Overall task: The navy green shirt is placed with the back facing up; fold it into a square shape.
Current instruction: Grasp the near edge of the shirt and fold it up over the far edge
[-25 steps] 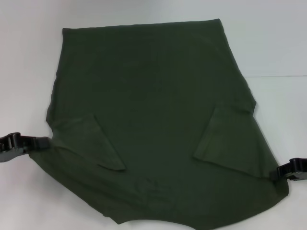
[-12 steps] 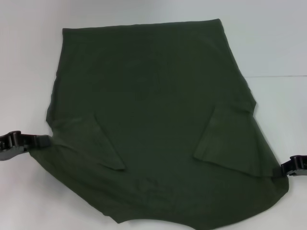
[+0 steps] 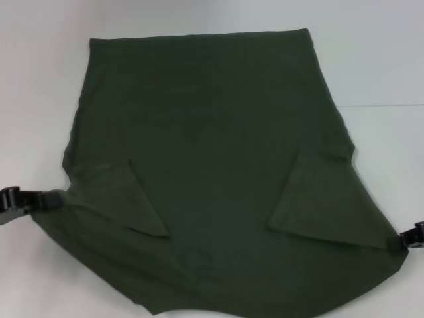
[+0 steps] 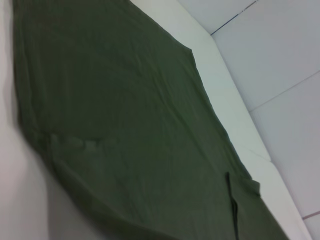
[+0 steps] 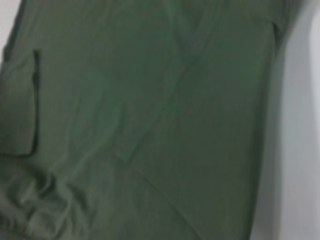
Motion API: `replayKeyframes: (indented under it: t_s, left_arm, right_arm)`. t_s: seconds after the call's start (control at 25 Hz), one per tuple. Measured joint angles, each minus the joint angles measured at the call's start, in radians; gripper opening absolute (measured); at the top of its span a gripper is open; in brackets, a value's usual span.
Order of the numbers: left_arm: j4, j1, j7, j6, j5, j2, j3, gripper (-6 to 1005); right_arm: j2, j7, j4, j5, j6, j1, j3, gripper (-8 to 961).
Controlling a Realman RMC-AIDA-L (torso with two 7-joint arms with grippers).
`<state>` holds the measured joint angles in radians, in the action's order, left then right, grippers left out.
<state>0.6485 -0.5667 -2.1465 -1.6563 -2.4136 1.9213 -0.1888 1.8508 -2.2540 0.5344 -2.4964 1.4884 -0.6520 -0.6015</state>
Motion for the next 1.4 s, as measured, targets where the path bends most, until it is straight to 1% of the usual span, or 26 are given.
replayKeyframes:
  t_s: [0.16, 0.24, 0.44, 0.68, 0.76, 0.88, 0.96, 1.04, 1.12, 1.2, 1.28, 1.4]
  left_arm:
    - [0.011, 0.014, 0.036, -0.057, -0.011, -0.012, 0.0, 20]
    - [0.023, 0.02, 0.042, -0.097, -0.02, -0.015, -0.003, 21]
    - [0.043, 0.029, 0.042, -0.17, -0.058, -0.017, -0.005, 22]
    - [0.067, 0.035, 0.042, -0.296, -0.094, -0.022, -0.003, 24]
    - [0.07, 0.035, 0.038, -0.316, -0.091, -0.027, 0.007, 24]
    - [0.057, 0.018, 0.01, -0.332, -0.043, -0.038, 0.047, 25]
    - [0.042, -0.001, -0.029, -0.315, 0.014, -0.043, 0.072, 25]
    - [0.028, -0.018, -0.06, -0.277, 0.067, -0.045, 0.085, 26]
    - [0.005, -0.035, -0.083, -0.22, 0.132, -0.045, 0.091, 26]
    - [-0.027, -0.054, -0.093, -0.139, 0.2, -0.045, 0.089, 27]
    - [-0.057, -0.074, -0.085, -0.065, 0.242, -0.044, 0.086, 27]
    - [-0.118, -0.113, -0.036, 0.069, 0.284, -0.033, 0.083, 28]
  right_arm:
    - [0.001, 0.07, 0.047, 0.011, 0.083, 0.035, 0.037, 15]
    - [-0.003, 0.109, 0.056, 0.012, 0.115, 0.052, 0.057, 15]
    - [-0.01, 0.216, 0.059, 0.013, 0.192, 0.093, 0.115, 16]
    - [-0.013, 0.323, 0.059, 0.013, 0.301, 0.142, 0.142, 16]
    - [-0.015, 0.352, 0.059, 0.013, 0.329, 0.149, 0.171, 16]
    - [-0.027, 0.362, 0.06, 0.03, 0.351, 0.137, 0.255, 16]
    - [-0.039, 0.354, 0.06, 0.074, 0.353, 0.123, 0.3, 16]
    - [-0.05, 0.335, 0.06, 0.132, 0.338, 0.109, 0.321, 16]
    - [-0.059, 0.307, 0.061, 0.193, 0.301, 0.091, 0.332, 16]
    - [-0.061, 0.286, 0.06, 0.247, 0.248, 0.075, 0.335, 16]
    - [-0.055, 0.277, 0.053, 0.287, 0.182, 0.059, 0.336, 16]
    - [-0.032, 0.279, 0.047, 0.341, 0.071, 0.037, 0.333, 17]
